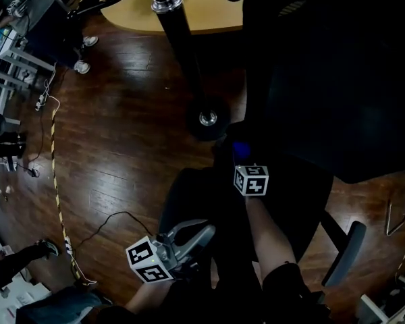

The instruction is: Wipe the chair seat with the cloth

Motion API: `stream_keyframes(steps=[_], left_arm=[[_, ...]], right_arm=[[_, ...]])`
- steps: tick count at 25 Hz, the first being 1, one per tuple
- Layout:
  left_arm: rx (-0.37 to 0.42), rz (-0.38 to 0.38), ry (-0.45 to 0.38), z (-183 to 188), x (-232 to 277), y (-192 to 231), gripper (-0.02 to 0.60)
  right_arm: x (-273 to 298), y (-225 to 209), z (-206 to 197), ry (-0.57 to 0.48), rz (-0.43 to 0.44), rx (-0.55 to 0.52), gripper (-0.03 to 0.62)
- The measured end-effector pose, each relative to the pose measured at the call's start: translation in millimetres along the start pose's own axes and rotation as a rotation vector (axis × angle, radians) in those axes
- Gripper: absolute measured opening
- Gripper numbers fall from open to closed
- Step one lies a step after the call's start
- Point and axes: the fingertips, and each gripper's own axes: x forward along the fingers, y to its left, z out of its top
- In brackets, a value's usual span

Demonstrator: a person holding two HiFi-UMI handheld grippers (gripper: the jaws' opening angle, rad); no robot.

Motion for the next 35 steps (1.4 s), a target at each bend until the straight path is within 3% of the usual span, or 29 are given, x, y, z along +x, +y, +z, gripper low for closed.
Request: stream_keyframes(steps=[3, 7, 13, 18, 23, 29, 32, 35], left_arm=[[0.011, -0.001, 0.019, 4.8, 8.0, -5.6, -0.011], [0.015, 0.004, 0.065, 0.3, 15.2, -4.2, -0.011], [0.009, -0.017, 0.157, -15.3, 34.2, -8.5, -0.011], [-0.003, -0.027, 0.211, -34.4, 47.3, -10.3, -0.011], [0.004, -0.042, 0.245, -45.6, 55.2, -16.8, -0.011], [0.015, -0.048, 0.225, -46.0, 47.6, -26.9, -0.011], [0.019, -0.046, 0.192, -32.9, 33.8, -29.3, -0.011], [0.023, -0.038, 0.149, -20.8, 22.6, -27.9, -0.011]], right_arm=[[-9.3, -19.7, 3.0, 0.017, -0.040, 0.007, 0.035], [-50.6, -94.8, -14.0, 0.057, -0.194, 0.049, 0.035], [-164.6, -221.8, -43.2, 0.075, -0.439, 0.137, 0.035], [-246.0, -282.2, -61.7, 0.068, -0.561, 0.162, 0.035], [-260.6, -289.9, -67.7, 0.008, -0.539, 0.225, 0.035], [-265.5, -296.8, -65.0, 0.001, -0.549, 0.200, 0.035], [-251.0, -258.7, -47.8, -0.053, -0.485, 0.201, 0.035], [-197.9, -190.9, -30.5, -0.060, -0.345, 0.142, 0.035]])
